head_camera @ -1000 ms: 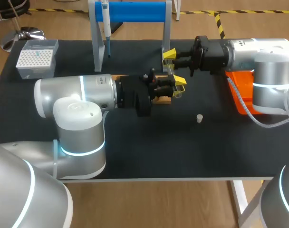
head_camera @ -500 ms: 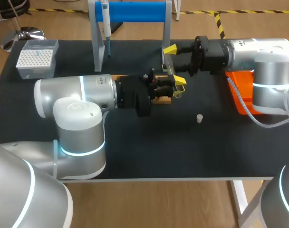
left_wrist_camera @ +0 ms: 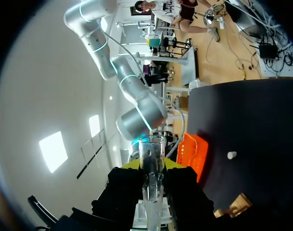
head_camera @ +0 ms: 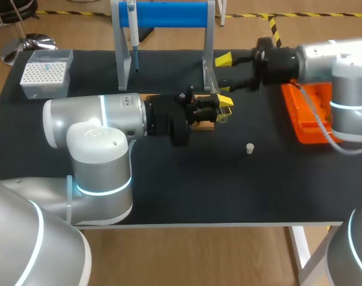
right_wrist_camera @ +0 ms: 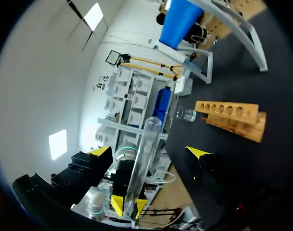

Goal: Invert the test tube, pick up the pipette, mount the tip to pipette, aspirate from beaker and dispense into the tube, eject the tip, return the pipette, and cap with the stopper.

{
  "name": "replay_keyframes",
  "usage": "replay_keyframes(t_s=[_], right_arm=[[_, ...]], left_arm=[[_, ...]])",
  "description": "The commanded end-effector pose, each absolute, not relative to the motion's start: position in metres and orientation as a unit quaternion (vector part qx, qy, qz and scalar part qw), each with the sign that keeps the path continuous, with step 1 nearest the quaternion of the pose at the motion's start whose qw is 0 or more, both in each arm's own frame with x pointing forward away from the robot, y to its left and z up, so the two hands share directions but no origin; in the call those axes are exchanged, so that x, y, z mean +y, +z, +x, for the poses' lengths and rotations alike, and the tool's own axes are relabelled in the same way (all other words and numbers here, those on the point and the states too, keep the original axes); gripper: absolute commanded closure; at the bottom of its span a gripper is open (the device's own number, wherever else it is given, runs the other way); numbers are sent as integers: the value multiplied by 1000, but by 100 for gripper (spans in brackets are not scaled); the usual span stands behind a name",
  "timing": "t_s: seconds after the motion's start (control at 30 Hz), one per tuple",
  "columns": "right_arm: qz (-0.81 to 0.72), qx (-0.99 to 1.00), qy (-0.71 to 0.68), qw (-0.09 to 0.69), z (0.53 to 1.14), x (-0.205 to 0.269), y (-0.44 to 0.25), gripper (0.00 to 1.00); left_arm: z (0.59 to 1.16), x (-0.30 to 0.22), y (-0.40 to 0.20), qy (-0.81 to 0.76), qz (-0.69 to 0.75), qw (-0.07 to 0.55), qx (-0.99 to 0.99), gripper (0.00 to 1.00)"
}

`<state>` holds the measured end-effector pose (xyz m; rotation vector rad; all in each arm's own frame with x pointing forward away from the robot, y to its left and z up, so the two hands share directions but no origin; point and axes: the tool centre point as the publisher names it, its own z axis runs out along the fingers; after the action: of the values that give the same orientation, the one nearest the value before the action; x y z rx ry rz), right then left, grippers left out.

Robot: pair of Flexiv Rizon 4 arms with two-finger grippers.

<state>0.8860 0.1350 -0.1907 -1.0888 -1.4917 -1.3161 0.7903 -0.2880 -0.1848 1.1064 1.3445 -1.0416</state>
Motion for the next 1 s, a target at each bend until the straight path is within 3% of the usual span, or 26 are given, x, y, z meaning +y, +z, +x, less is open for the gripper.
replay_keyframes(t_s=[0.03,0.47,1.0], right_arm=[[-431,-610,-548,377,871,108,-177,0],[-366,-698,-570,230,883,64,-207,0],[-297,-787,-523,133,895,72,-254,0]], left_arm=[[791,-290,-185,-435,462,529,563,100],[791,-290,-185,-435,462,529,563,100],[791,-290,-185,-435,462,529,563,100]])
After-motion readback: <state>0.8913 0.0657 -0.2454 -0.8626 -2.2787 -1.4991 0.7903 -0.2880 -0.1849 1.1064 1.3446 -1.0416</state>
